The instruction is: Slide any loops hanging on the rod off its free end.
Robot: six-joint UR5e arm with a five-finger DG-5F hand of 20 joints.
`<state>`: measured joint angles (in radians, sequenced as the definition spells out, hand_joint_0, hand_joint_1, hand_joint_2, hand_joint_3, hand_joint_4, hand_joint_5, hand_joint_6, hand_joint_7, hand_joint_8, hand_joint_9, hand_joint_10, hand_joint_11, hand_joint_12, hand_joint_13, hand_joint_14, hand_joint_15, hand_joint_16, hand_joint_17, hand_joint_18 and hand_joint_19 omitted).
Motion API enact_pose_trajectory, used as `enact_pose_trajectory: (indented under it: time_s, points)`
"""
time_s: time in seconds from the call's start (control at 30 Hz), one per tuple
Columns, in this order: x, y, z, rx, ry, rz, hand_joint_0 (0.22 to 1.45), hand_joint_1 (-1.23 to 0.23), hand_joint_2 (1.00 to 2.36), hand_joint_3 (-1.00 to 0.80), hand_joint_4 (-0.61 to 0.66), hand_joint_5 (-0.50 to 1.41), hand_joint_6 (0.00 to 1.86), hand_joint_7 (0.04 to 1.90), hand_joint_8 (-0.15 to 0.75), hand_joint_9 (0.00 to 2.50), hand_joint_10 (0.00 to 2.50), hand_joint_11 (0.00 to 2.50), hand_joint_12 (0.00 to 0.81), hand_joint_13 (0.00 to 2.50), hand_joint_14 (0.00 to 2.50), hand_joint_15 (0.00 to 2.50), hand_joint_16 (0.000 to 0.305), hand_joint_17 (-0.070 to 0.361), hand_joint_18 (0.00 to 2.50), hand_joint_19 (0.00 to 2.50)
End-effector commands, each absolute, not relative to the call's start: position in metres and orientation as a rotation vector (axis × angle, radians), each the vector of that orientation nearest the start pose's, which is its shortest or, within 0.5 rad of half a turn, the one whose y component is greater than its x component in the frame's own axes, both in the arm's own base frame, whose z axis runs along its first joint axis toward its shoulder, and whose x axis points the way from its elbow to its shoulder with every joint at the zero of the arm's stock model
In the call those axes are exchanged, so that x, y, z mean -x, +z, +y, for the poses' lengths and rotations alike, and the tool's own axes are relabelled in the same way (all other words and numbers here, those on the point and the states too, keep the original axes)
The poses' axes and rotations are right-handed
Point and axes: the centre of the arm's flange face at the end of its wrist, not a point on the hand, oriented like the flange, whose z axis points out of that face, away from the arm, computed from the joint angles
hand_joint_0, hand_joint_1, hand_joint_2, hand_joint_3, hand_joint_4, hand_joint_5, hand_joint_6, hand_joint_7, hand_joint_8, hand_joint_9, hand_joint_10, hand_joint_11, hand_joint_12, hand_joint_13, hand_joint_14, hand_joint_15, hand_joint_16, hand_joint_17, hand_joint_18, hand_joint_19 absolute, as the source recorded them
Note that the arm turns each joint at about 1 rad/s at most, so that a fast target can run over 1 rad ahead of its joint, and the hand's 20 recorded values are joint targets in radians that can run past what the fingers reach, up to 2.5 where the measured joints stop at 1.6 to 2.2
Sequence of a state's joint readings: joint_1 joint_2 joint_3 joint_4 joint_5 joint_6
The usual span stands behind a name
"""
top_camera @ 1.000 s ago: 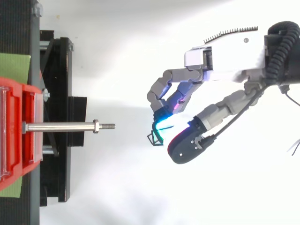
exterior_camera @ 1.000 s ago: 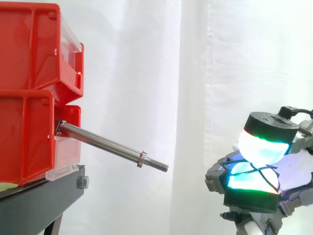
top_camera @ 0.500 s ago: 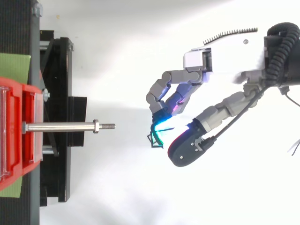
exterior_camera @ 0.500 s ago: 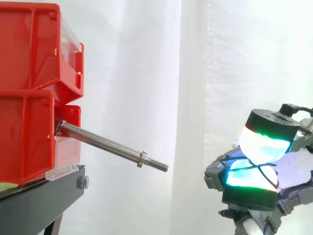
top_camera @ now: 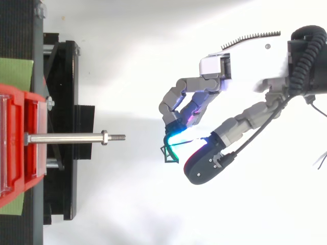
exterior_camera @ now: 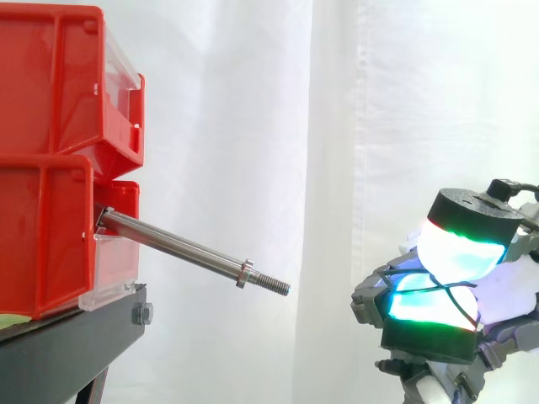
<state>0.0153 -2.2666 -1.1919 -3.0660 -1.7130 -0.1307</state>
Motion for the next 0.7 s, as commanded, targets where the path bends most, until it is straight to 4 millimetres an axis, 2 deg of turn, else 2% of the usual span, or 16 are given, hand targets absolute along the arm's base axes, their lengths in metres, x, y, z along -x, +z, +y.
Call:
enact_pose_trajectory:
  time_s: [0.0, 0.3, 0.67]
  points:
    - [-0.7203, 0.2465, -0.1084, -1.197, 1.133, 1.548, 0.65, -0.92, 1.01, -0.42, 0.24, -0.24, 0.86, 1.14, 0.32, 0.75, 0.02, 0.59, 0.389, 0.64, 0.01, 0.19, 0.063, 0.142, 0.71, 0.33]
    - [-0.7213, 0.2472, -0.1079, -1.188, 1.141, 1.544, 0.57, -0.76, 1.0, -0.47, 0.24, -0.22, 0.84, 1.12, 0.34, 0.8, 0.01, 0.59, 0.398, 0.66, 0.01, 0.2, 0.064, 0.144, 0.72, 0.34]
    - [-0.722, 0.2473, -0.1048, -1.188, 1.147, 1.544, 0.55, -0.64, 1.0, -0.45, 0.25, -0.21, 0.83, 1.11, 0.352, 0.83, 0.01, 0.59, 0.405, 0.67, 0.01, 0.2, 0.065, 0.146, 0.73, 0.35]
